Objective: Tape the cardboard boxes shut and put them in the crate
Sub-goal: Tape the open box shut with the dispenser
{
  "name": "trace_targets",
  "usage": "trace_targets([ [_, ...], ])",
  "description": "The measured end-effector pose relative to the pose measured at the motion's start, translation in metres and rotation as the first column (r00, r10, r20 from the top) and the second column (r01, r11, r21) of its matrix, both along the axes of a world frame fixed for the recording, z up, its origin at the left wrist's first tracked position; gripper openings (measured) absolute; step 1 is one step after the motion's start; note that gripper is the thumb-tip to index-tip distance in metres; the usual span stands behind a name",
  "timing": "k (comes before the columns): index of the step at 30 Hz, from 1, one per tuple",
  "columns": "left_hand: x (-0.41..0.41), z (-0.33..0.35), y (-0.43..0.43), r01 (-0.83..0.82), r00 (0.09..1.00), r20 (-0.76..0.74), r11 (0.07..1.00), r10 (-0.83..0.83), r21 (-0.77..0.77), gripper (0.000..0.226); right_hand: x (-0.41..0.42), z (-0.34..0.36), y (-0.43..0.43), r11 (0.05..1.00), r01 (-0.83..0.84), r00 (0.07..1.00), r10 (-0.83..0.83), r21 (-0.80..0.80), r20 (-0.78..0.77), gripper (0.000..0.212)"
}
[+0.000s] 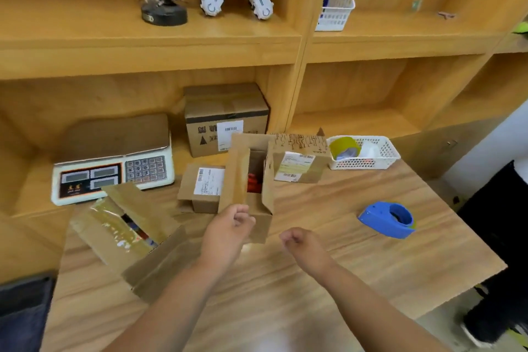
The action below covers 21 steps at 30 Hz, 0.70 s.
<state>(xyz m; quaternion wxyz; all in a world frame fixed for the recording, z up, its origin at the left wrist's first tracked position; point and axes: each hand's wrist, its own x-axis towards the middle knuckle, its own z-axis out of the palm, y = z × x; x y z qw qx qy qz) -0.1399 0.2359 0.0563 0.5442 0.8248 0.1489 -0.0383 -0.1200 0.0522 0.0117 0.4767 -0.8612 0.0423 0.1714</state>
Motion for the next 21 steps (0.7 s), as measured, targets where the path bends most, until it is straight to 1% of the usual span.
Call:
trace_targets([
  [4, 0.021, 0.007, -0.028, -0.132, 0.991, 0.043, 0.983, 0.127, 0.128, 0.034, 0.027, -0.003, -0.031, 0.993, -0.12, 0.993, 0.12, 0.002, 0.022, 0.033],
  [9, 0.039, 0.009, -0.055, -0.251, 0.968, 0.037, 0.944, 0.249, 0.213, 0.039, 0.052, -0.003, -0.059, 0.967, -0.255, 0.966, 0.254, 0.029, 0.042, 0.037],
  [13, 0.044, 0.005, -0.068, -0.258, 0.963, -0.009, 0.93, 0.27, 0.264, 0.04, 0.063, -0.006, -0.071, 0.959, -0.28, 0.96, 0.28, 0.053, 0.011, 0.037],
  [17, 0.045, 0.008, -0.073, -0.227, 0.968, -0.03, 0.918, 0.25, 0.326, 0.027, 0.066, -0.007, -0.074, 0.954, -0.299, 0.954, 0.299, 0.034, 0.009, 0.037],
  [21, 0.038, 0.007, -0.069, -0.206, 0.972, -0.037, 0.922, 0.231, 0.326, 0.026, 0.063, -0.004, -0.074, 0.961, -0.272, 0.962, 0.273, 0.05, -0.009, 0.035],
])
